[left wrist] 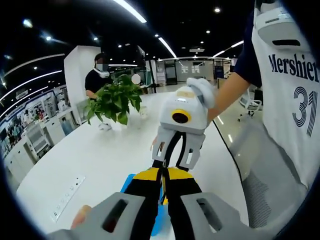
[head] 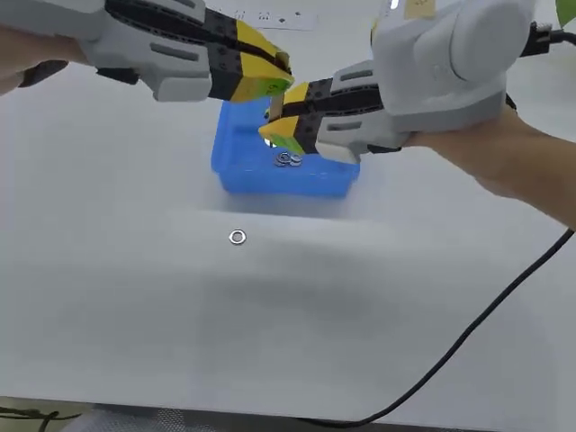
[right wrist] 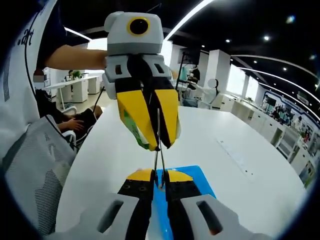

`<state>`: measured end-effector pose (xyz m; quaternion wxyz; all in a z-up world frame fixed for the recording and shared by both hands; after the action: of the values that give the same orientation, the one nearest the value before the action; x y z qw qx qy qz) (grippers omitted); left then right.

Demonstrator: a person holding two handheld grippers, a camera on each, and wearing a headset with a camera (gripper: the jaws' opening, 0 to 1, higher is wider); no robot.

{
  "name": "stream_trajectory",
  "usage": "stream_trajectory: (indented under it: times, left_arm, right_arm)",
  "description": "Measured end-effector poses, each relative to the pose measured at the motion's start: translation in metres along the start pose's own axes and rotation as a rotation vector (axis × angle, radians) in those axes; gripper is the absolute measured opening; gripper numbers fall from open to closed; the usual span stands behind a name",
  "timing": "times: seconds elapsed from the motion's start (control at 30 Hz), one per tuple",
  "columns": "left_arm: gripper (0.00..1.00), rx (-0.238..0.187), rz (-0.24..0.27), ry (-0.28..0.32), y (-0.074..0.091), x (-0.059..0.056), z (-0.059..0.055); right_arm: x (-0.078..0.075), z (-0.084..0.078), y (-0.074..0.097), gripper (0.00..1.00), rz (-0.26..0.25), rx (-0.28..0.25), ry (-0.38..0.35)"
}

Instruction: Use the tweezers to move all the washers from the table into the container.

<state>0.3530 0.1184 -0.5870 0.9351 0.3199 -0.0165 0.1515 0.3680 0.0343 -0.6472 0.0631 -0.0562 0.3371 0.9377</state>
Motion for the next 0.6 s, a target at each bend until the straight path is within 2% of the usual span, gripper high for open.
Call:
stream_trajectory:
  times: [0.37, 0.6]
  left_arm:
    - [0.07, 0.009, 0.007, -0.001, -0.008, 0.015, -0.008]
    - [0.07, 0.031, 0.006, 0.003, -0.019, 0.025, -0.019]
  right_arm:
    - [-0.018, -0.008, -0.011, 0.09, -0.006, 0.035, 0.028]
    - [-0.028, -0.018, -0.021, 0.09, -0.011, 0.065, 0.036]
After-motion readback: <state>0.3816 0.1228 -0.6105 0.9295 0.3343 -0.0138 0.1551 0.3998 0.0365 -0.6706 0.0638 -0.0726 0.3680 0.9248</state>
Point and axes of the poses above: the centre of the closed fingertips' face, and the gripper's own axes: y roughly backward along the fingers, x roughly to its left, z roughly out of its top, the point moved 7 cm from there along y, roughly backward along the fingers, and after that the axes turned 13 degrees about x, right-handed, at the moved point
